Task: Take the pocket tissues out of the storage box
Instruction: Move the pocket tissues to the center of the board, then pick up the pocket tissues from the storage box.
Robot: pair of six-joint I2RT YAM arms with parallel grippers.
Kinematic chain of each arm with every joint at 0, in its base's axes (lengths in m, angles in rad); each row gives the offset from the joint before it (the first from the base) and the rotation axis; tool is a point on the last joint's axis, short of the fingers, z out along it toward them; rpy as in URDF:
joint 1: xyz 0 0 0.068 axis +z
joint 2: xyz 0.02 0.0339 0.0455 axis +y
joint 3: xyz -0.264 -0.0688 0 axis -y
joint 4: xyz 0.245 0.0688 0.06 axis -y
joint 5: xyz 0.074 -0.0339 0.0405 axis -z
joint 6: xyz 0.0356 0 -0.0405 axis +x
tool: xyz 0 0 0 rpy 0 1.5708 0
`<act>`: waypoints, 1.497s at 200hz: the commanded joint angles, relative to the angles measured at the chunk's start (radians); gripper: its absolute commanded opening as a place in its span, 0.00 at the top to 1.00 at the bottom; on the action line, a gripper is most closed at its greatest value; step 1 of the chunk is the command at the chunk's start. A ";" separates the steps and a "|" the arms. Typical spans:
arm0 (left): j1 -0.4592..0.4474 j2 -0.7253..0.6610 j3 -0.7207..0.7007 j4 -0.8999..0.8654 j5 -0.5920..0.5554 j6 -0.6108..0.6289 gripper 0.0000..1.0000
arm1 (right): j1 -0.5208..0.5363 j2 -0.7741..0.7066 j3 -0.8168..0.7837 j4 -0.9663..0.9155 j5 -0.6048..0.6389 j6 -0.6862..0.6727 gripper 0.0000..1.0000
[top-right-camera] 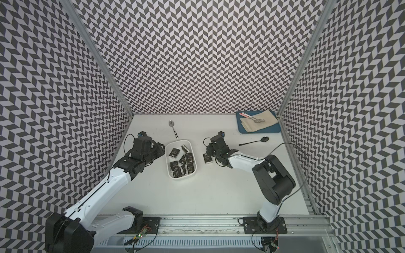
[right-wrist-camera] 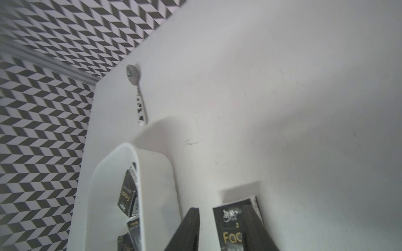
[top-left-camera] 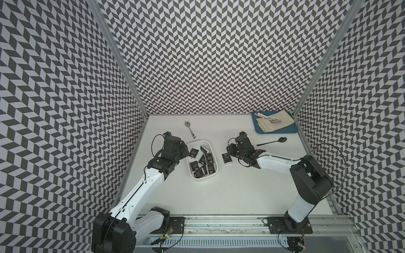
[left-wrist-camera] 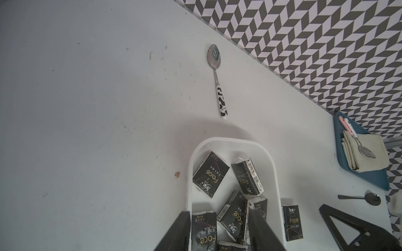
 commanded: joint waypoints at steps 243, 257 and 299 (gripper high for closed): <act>0.115 -0.079 -0.140 -0.010 0.115 -0.024 0.51 | 0.235 0.547 0.816 -0.485 0.137 -0.679 0.47; 0.118 -0.084 -0.141 -0.011 0.117 -0.022 0.51 | 0.237 0.563 0.831 -0.494 0.149 -0.674 0.48; 0.131 -0.091 -0.136 -0.017 0.117 -0.012 0.51 | 0.238 0.609 0.874 -0.522 0.155 -0.664 0.51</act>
